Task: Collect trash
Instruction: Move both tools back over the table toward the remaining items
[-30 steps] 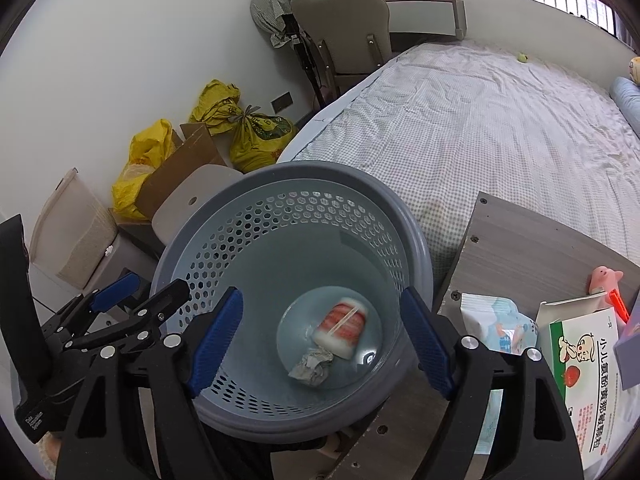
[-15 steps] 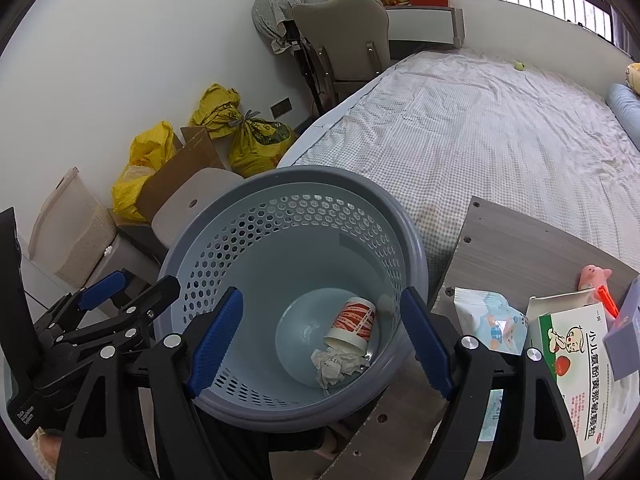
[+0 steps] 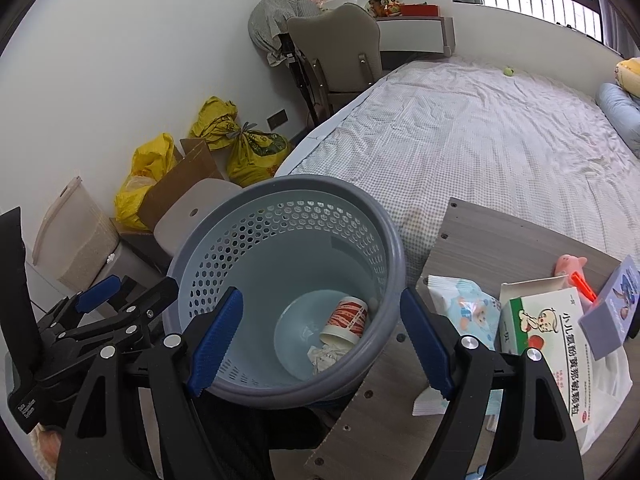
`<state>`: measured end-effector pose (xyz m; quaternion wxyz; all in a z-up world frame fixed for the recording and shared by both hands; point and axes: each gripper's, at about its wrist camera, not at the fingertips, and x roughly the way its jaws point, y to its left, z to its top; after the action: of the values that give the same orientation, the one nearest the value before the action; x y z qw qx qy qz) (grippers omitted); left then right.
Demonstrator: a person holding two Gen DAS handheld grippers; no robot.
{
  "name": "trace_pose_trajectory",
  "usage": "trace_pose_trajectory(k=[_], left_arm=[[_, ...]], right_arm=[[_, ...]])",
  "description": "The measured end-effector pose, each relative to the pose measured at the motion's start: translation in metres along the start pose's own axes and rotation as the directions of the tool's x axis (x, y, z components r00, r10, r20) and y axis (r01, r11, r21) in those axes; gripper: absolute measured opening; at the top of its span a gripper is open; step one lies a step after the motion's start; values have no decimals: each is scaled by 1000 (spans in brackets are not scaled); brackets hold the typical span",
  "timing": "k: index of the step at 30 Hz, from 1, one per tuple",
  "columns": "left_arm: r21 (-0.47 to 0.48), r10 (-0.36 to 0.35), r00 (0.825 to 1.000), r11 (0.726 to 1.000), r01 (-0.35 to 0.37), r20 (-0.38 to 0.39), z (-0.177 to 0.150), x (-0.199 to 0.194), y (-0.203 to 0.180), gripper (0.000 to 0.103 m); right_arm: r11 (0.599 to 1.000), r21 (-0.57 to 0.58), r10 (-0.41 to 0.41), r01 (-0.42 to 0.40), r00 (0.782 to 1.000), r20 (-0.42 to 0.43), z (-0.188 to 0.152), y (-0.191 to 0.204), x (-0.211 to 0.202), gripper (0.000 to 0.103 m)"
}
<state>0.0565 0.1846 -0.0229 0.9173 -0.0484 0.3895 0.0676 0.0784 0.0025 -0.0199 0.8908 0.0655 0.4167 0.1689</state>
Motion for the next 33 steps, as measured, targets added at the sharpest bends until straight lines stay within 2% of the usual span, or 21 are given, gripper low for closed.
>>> trace_pose_trajectory(k=[8,18,28,33], left_arm=[[28,-24,1000,999,24,0,-7,-9,-22,96],[113,-81,997,990,81,-4,-20,-24,-73,96],[191,-124,992,973,129,-39,-35,-27,-123,96],[225,-132,990,964,141,-53,-41,-26,-144,96]], right_arm=[[999,30,-26,25,1000,17,-16,-19,-27,77],[990,117,-90,85,995,33,-48,-71,-69,77],[955,225,-201,192,979,18,-81,-139,-102,77],[937,272,-230,219,973,7,-93,-166,-111,77]])
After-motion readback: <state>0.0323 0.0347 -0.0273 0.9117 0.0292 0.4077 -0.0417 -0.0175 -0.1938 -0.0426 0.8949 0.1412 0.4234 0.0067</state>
